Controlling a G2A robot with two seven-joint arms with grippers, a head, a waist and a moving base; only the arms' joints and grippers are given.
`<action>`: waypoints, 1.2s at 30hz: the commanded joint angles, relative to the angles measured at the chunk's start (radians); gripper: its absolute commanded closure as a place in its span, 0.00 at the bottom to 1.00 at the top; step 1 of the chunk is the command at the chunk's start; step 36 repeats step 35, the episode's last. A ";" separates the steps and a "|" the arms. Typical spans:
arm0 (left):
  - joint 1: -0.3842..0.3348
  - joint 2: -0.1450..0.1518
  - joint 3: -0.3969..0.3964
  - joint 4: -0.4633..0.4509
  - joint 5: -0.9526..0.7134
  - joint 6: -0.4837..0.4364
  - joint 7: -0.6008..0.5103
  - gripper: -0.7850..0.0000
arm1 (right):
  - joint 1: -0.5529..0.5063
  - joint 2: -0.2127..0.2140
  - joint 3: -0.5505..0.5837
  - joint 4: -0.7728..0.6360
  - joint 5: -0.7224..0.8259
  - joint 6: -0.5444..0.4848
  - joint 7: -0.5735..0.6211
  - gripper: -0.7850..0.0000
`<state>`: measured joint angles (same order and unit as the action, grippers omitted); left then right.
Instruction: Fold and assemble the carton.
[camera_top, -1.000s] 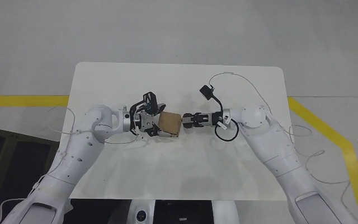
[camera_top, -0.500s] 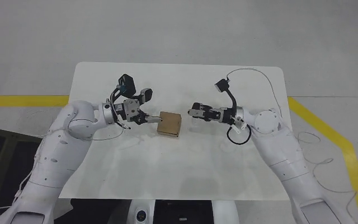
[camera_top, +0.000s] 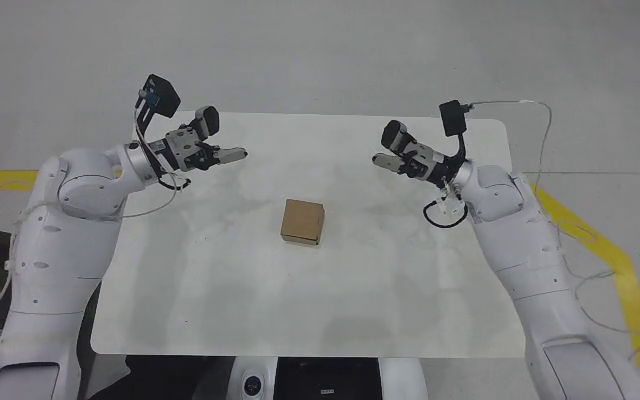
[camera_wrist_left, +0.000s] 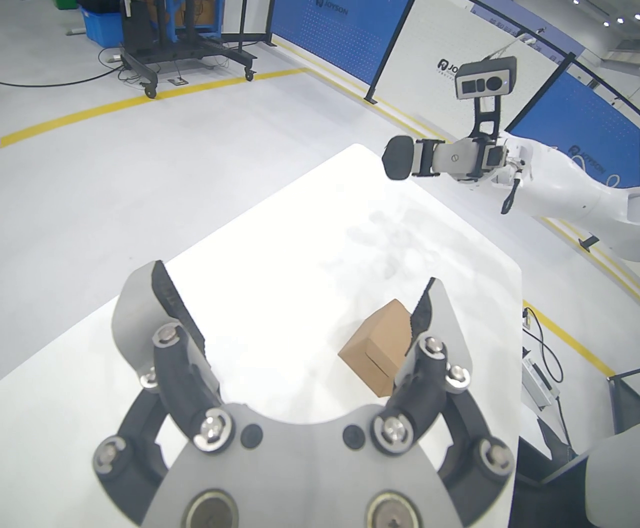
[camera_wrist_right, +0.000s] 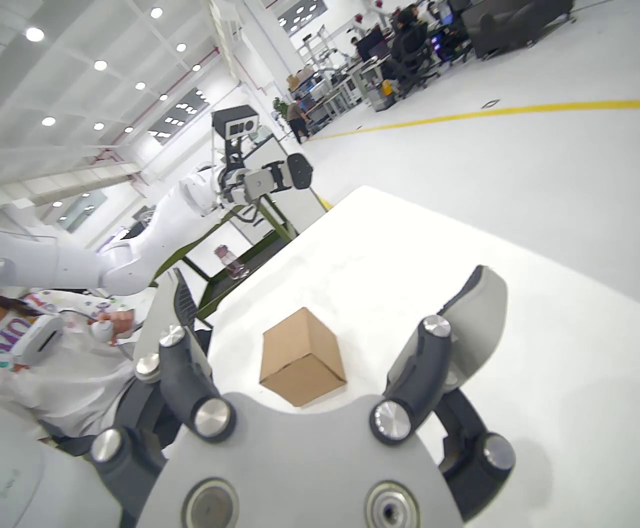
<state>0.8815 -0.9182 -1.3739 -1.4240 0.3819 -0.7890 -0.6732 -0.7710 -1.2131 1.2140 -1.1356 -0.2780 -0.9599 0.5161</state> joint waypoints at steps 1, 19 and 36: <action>-0.007 0.005 -0.012 0.007 -0.018 0.004 -0.024 0.00 | -0.018 0.007 0.044 -0.050 -0.162 0.060 -0.084 0.00; -0.020 0.041 -0.096 0.006 -0.102 0.015 -0.107 0.00 | -0.185 0.046 0.220 -0.360 -0.660 0.419 -0.345 0.00; -0.014 0.044 -0.101 0.002 -0.102 0.010 -0.112 0.00 | -0.187 0.046 0.220 -0.367 -0.682 0.438 -0.352 0.00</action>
